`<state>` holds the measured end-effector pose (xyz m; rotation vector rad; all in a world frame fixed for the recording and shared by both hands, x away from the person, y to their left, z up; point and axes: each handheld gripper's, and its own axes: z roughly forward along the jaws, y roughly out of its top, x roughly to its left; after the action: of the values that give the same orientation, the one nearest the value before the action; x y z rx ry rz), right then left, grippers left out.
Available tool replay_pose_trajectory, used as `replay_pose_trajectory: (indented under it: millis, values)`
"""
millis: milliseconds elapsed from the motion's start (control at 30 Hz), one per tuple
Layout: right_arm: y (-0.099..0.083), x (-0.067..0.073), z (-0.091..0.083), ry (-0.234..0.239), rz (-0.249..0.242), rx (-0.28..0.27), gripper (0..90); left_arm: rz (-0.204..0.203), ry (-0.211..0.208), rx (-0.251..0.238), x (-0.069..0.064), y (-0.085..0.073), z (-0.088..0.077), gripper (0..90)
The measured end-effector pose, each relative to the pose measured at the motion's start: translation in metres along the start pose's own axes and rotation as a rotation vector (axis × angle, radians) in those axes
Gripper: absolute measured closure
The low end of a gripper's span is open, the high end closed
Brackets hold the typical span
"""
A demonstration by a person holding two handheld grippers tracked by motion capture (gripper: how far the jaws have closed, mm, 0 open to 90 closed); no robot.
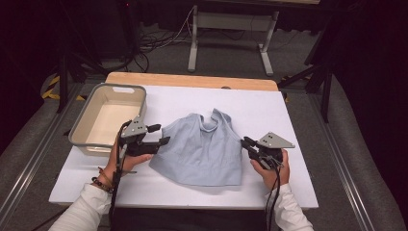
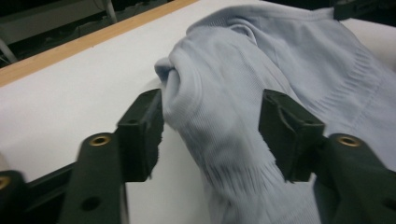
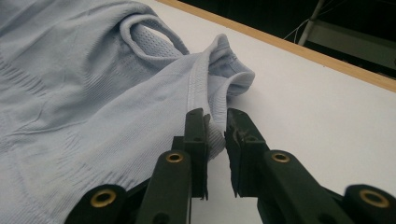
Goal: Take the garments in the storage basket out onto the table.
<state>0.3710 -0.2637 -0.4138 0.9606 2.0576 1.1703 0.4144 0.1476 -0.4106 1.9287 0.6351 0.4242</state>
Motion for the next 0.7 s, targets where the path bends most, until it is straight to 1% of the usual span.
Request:
replay_pose_trajectory:
  millis: [67, 133, 200, 233, 267, 300, 333, 400, 433, 500, 533, 567, 600, 700]
  values:
    - [0.0, 0.0, 0.001, -0.006, -0.003, 0.001, 78.7, 0.003, -0.006, 0.006, 0.001, 0.003, 0.007, 35.6]
    - [0.0, 0.0, 0.002, -0.011, -0.004, 0.002, 78.6, 0.007, 0.0, 0.012, 0.001, 0.005, 0.014, 35.2]
    - [0.0, 0.0, 0.003, -0.015, -0.002, 0.001, 78.6, 0.005, -0.016, 0.021, 0.001, 0.008, 0.021, 33.6]
    - [0.0, -0.001, 0.004, -0.017, 0.0, 0.002, 78.5, 0.006, -0.009, 0.042, -0.001, 0.009, 0.025, 33.5]
    - [0.0, -0.001, 0.004, -0.016, 0.002, 0.004, 78.4, 0.027, 0.019, 0.077, -0.004, 0.01, 0.029, 33.1]
    - [0.0, -0.001, 0.005, -0.019, 0.002, 0.003, 78.4, 0.038, 0.026, 0.087, -0.006, 0.011, 0.033, 32.3]
    - [0.0, -0.001, 0.005, -0.019, 0.0, 0.004, 78.2, 0.026, 0.009, 0.086, -0.005, 0.01, 0.036, 33.4]
    - [0.0, -0.001, 0.006, -0.018, -0.004, 0.002, 78.0, 0.005, 0.007, 0.087, -0.003, 0.01, 0.04, 35.7]
    - [0.0, -0.002, 0.006, -0.019, -0.002, 0.001, 77.9, -0.007, 0.001, 0.086, -0.001, 0.009, 0.042, 39.1]
    - [-0.001, -0.002, 0.006, -0.02, -0.001, 0.003, 77.9, -0.039, -0.009, 0.098, 0.003, 0.007, 0.046, 48.9]
    - [-0.001, -0.002, 0.006, -0.023, -0.004, 0.003, 78.3, -0.045, -0.013, 0.1, 0.004, 0.006, 0.047, 52.3]
    - [-0.001, -0.002, 0.006, -0.026, -0.006, 0.002, 81.3, -0.041, -0.02, 0.112, 0.004, 0.005, 0.048, 55.3]
    - [-0.001, -0.002, 0.005, -0.035, -0.009, -0.004, 81.5, -0.045, -0.024, 0.117, 0.003, 0.004, 0.049, 60.2]
    - [-0.001, -0.006, 0.001, -0.045, -0.003, -0.016, 83.8, -0.046, -0.034, 0.112, 0.003, 0.003, 0.047, 72.2]
